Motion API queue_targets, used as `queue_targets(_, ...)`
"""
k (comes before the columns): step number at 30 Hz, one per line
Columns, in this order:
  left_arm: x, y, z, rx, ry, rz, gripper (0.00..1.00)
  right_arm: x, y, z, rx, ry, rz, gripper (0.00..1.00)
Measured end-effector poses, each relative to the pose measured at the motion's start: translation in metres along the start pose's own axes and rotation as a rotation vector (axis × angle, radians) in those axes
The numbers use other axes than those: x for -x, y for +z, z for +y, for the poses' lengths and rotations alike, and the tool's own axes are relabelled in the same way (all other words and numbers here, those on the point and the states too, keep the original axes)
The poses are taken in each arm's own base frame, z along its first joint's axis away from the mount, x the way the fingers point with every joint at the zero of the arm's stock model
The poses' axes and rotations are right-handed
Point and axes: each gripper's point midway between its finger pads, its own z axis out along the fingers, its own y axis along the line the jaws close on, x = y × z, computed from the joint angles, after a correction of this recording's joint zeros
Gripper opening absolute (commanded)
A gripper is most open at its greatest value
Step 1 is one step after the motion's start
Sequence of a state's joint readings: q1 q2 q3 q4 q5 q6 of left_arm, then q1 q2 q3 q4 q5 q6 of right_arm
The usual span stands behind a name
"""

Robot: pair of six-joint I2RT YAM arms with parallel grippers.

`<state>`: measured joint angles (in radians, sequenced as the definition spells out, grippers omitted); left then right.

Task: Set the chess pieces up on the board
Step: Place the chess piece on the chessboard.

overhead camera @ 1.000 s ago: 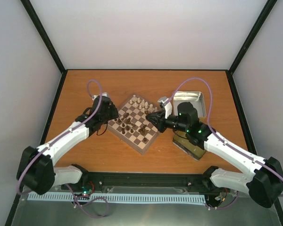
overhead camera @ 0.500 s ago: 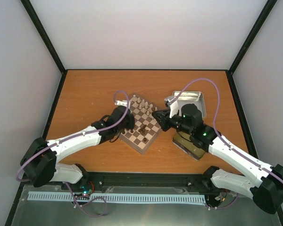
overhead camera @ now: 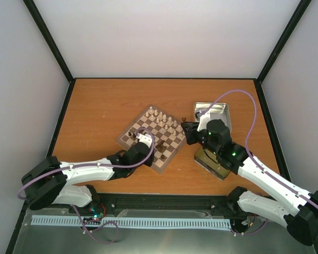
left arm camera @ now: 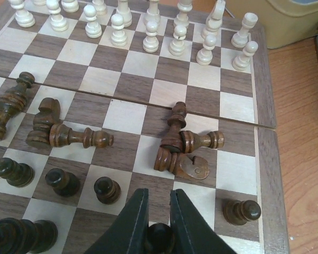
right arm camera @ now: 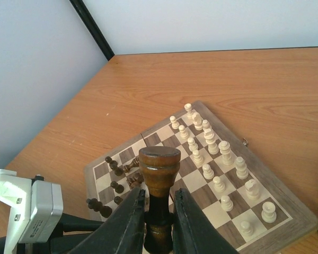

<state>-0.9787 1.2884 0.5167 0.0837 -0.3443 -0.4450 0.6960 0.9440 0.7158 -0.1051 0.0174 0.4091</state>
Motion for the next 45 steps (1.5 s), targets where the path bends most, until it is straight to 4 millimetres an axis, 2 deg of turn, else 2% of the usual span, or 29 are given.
queue_targets(10,0.013,0.003,-0.007,-0.036,0.022,-0.090,0.08,-0.001,0.000,-0.001,-0.003,0.016,0.005,0.17)
queue_targets(26,-0.017,0.032,-0.005,-0.005,0.058,-0.019,0.11,-0.004,0.002,-0.001,-0.001,0.018,0.016,0.17)
queue_targets(28,-0.024,0.035,-0.002,0.007,0.066,-0.002,0.16,-0.005,0.002,-0.001,-0.001,0.018,0.020,0.17)
queue_targets(31,-0.023,0.036,-0.002,0.010,0.072,-0.008,0.31,-0.006,0.003,-0.001,-0.002,0.018,0.025,0.17)
queue_targets(33,-0.022,0.036,-0.002,0.010,0.077,-0.010,0.37,-0.007,0.003,-0.001,-0.001,0.018,0.028,0.17)
queue_targets(39,-0.003,0.020,-0.006,-0.011,0.062,-0.051,0.44,-0.008,0.004,-0.001,0.002,0.018,0.032,0.17)
queue_targets(45,0.035,-0.002,-0.016,-0.039,0.021,-0.089,0.47,-0.009,0.004,0.001,0.012,0.020,0.036,0.17)
